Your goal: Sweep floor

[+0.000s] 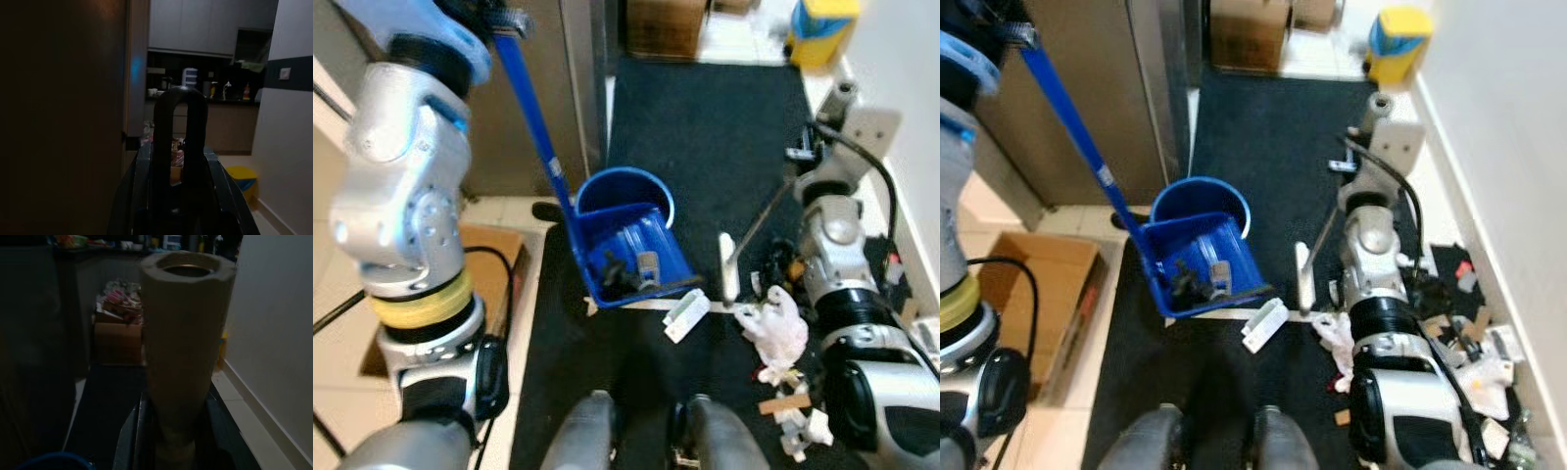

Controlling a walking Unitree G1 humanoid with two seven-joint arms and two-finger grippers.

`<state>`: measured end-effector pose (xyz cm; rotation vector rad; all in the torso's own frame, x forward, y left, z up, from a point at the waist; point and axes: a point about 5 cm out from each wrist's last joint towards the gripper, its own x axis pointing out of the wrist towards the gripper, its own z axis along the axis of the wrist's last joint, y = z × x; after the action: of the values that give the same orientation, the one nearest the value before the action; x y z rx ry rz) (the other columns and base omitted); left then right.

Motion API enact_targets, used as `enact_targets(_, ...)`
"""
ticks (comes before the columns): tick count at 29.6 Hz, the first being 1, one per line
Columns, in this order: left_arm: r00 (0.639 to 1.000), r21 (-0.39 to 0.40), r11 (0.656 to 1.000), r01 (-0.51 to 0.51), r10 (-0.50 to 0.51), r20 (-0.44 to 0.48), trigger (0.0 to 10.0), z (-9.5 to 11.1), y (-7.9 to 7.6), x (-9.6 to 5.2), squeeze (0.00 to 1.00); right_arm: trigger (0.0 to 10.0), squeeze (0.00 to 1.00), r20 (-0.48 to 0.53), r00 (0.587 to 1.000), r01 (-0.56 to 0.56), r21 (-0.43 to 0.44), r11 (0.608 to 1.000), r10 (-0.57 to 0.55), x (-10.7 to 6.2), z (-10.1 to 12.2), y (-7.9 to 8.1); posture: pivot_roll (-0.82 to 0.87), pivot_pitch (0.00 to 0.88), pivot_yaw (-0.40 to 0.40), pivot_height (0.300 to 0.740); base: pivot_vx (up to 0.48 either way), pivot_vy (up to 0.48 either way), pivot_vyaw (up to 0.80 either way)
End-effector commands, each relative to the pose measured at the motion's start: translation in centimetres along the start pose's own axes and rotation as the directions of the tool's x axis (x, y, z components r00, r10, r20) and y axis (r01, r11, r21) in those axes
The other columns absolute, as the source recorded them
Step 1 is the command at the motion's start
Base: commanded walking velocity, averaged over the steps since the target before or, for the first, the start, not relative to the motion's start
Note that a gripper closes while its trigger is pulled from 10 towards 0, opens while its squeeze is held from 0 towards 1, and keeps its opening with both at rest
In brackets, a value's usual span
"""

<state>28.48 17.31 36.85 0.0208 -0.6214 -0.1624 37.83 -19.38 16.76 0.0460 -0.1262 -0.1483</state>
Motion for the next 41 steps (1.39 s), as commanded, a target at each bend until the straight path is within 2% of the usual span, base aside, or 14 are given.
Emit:
enact_targets(1, 0.998, 0.017, 0.999, 0.028, -0.029, 0.061, 10.0, 1.3, -0.5, 0.1, 0.0, 10.0, 0.0, 0.027, 1.0, 0.016, 0.007, 1.0, -0.016, 0.0, 0.3, -0.5, 0.05, 0.159, -0.01, 0.74, 0.472, 0.0, 0.0)
enact_targets(13, 0.997, 0.02, 0.999, 0.038, -0.039, 0.065, 10.0, 1.4, -0.6, 0.2, 0.0, 10.0, 0.0, 0.028, 0.999, 0.019, 0.004, 1.0, -0.02, 0.0, 0.2, -0.6, 0.05, 0.156, -0.008, 0.74, 0.42, 0.0, 0.0)
enact_targets(24, 0.996, 0.043, 0.998, 0.04, -0.043, 0.075, 10.0, 1.4, -0.4, 0.3, 0.0, 10.0, 0.0, 0.029, 0.999, 0.021, 0.004, 1.0, -0.021, 0.0, 0.2, -0.7, 0.05, 0.153, -0.005, 0.74, 0.0, 0.0, 0.0)
enact_targets(32, 0.996, 0.13, 0.991, 0.037, -0.047, 0.075, 10.0, 1.0, 0.4, 0.4, 0.0, 10.0, 0.0, 0.032, 0.999, 0.016, 0.003, 1.0, -0.016, 0.0, 0.2, -0.6, 0.05, 0.15, -0.006, 0.74, 0.0, 0.0, 0.0)
enact_targets(34, 0.996, 0.13, 0.991, 0.037, -0.047, 0.075, 10.0, 1.0, 0.4, 0.4, 0.0, 10.0, 0.0, 0.032, 0.999, 0.016, 0.003, 1.0, -0.016, 0.0, 0.2, -0.6, 0.05, 0.15, -0.006, 0.74, 0.0, 0.0, 0.0)
enact_targets(41, 0.994, 0.276, 0.958, 0.082, -0.1, 0.051, 10.0, -1.0, 0.9, 0.4, 0.0, 10.0, 0.0, 0.037, 0.999, 0.005, 0.007, 1.0, -0.005, -0.1, 0.2, -0.2, 0.05, 0.151, -0.007, 0.74, 0.0, 0.0, 0.0)
